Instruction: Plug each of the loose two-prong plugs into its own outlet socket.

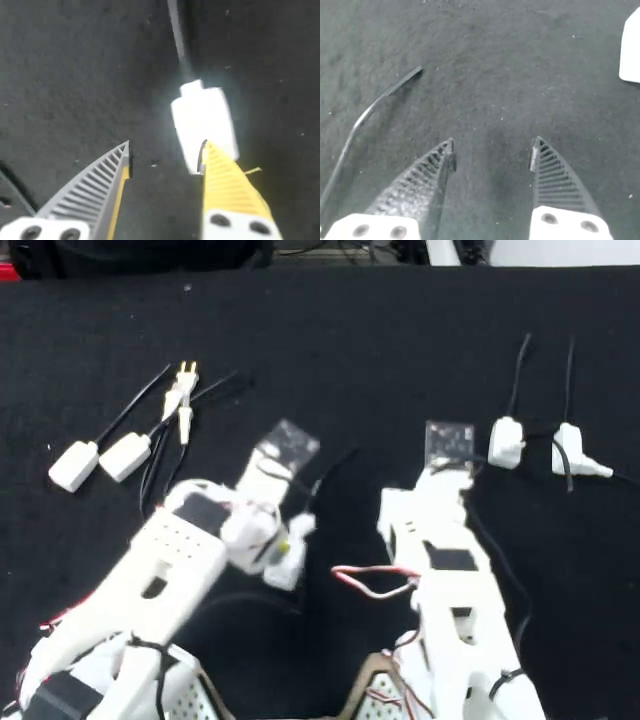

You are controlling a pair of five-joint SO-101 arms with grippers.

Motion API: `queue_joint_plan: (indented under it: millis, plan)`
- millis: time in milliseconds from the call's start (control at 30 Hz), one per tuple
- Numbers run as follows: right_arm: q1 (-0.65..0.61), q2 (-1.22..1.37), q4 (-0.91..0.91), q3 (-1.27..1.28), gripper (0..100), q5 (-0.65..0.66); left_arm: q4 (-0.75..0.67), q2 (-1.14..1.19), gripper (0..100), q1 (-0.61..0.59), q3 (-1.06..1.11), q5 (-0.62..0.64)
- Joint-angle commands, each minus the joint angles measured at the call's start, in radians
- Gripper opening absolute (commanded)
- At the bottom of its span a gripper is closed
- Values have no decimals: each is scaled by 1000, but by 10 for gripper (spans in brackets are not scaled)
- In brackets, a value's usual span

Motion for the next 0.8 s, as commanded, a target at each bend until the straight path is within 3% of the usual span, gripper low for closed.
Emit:
queue_joint_plan:
  millis: [0, 133, 300, 567, 767]
  plan:
    - [18, -22, -26, -48, 230, -11, -64, -17, 230, -54, -125, 18]
    - [18, -24, -26, -48, 230, -11, -249, 100, 298, -30, -110, 92]
    - [18, -24, -26, -48, 230, -11, -405, 367, 286, 12, -177, 100]
    - [18, -24, -26, -47, 230, -11, -419, 680, 285, -53, -358, 97]
    - [17, -24, -26, -47, 230, -11, -417, 707, 284, -166, -338, 101]
